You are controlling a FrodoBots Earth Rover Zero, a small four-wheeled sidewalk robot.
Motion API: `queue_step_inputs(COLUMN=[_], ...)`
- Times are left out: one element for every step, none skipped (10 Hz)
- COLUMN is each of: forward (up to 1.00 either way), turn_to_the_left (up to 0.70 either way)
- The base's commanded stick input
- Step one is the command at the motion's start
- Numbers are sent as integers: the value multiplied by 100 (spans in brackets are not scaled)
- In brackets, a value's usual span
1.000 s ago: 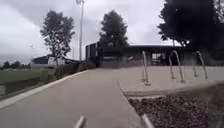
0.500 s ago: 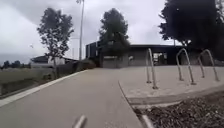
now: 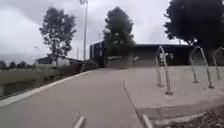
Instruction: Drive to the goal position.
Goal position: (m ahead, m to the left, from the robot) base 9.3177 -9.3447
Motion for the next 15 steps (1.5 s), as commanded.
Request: queue_step_inputs(forward=[91,91,92,92,93,95,97,97,97,98,100,100,100,100,100], turn_to_the_left=[36,36,36,34,14,-7,-32,-38,-39,-39,-40,-40,-40,-40,-40])
